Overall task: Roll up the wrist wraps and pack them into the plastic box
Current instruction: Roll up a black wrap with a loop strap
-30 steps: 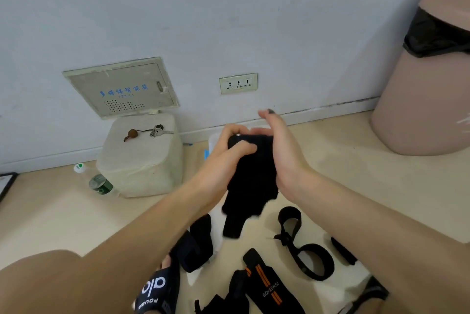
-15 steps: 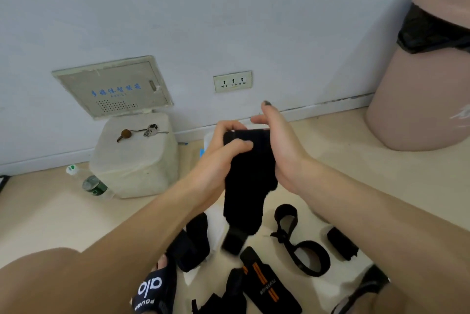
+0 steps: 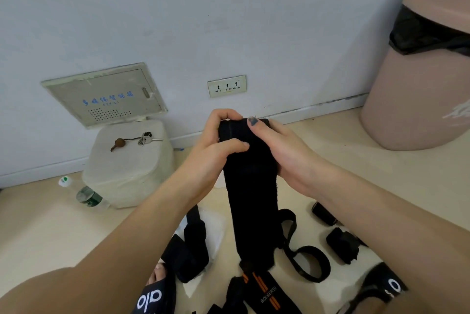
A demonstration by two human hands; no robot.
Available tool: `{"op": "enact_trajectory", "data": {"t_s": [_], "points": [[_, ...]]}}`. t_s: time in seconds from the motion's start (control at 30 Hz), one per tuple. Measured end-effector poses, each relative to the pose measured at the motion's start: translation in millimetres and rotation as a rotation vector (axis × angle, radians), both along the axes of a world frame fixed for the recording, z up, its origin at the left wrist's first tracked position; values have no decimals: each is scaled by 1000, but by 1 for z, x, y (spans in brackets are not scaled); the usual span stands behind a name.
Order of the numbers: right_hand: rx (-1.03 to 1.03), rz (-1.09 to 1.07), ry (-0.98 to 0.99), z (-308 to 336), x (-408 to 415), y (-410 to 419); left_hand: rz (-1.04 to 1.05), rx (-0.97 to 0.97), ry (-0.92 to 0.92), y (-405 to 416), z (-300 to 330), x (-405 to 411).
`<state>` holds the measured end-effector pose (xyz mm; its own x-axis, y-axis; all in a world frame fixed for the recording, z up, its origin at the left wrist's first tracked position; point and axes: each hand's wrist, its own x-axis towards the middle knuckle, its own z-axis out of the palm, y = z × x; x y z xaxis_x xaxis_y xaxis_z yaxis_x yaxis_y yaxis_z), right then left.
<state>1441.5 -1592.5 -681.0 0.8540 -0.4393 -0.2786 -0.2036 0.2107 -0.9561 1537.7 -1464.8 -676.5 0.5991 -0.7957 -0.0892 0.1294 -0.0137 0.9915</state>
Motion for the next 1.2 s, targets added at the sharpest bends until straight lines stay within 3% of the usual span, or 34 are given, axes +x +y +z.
{"op": "enact_trajectory", "data": {"t_s": [0.2,0.33,0.73,1.1,1.2], "points": [[22,-111,-44,0,-4,-7,-16,182,119,-12,-2,2],[66,-150,-77,1,-15,-16,-84,172,214,-23,-8,-3],[80,-116,37,8,-24,-31,-83,78,178,-42,-5,-2],[145,-91,-106,13,-2,-24,3,105,88,-24,3,7],[125,-73,-126,14,-3,-17,22,104,138,-15,5,7]]}}
